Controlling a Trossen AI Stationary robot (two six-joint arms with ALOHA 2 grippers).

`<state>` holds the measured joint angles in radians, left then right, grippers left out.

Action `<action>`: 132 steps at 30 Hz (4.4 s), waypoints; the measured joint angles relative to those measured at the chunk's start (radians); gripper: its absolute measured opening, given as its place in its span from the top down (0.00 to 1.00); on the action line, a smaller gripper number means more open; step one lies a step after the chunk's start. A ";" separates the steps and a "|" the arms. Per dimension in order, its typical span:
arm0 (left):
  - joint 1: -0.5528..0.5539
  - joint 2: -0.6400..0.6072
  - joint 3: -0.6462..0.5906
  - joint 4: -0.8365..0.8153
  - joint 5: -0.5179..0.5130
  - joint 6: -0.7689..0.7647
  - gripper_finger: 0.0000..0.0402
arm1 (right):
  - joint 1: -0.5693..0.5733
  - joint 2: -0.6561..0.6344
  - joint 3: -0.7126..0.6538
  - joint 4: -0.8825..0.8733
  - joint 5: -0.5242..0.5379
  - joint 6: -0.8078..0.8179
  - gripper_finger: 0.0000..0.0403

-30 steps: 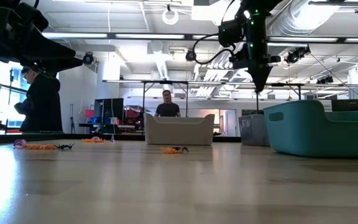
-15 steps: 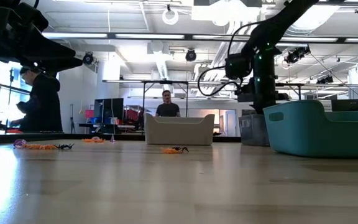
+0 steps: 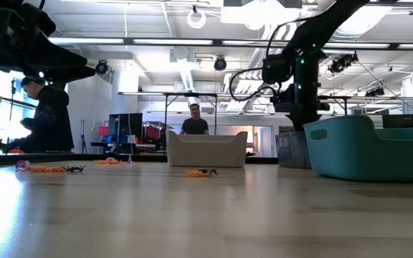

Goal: Sort Halloween decoration
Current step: Put the black spider toy into the black bin

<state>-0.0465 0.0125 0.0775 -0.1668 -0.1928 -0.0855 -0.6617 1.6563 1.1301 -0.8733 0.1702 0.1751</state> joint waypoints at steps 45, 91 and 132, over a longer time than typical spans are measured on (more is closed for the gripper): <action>0.000 0.000 0.000 0.000 0.000 0.000 0.54 | 0.848 -0.158 0.053 0.327 0.016 0.558 0.75; 0.000 0.000 0.000 0.000 0.000 0.000 0.54 | 0.700 0.222 0.053 0.562 -0.088 0.390 0.75; 0.000 0.000 0.000 0.000 0.000 0.000 0.54 | 0.702 0.352 0.056 0.656 -0.083 0.411 0.82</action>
<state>-0.0467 0.0128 0.0776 -0.1665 -0.1928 -0.0853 0.0406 2.0079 1.1866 -0.2177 0.0869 0.5861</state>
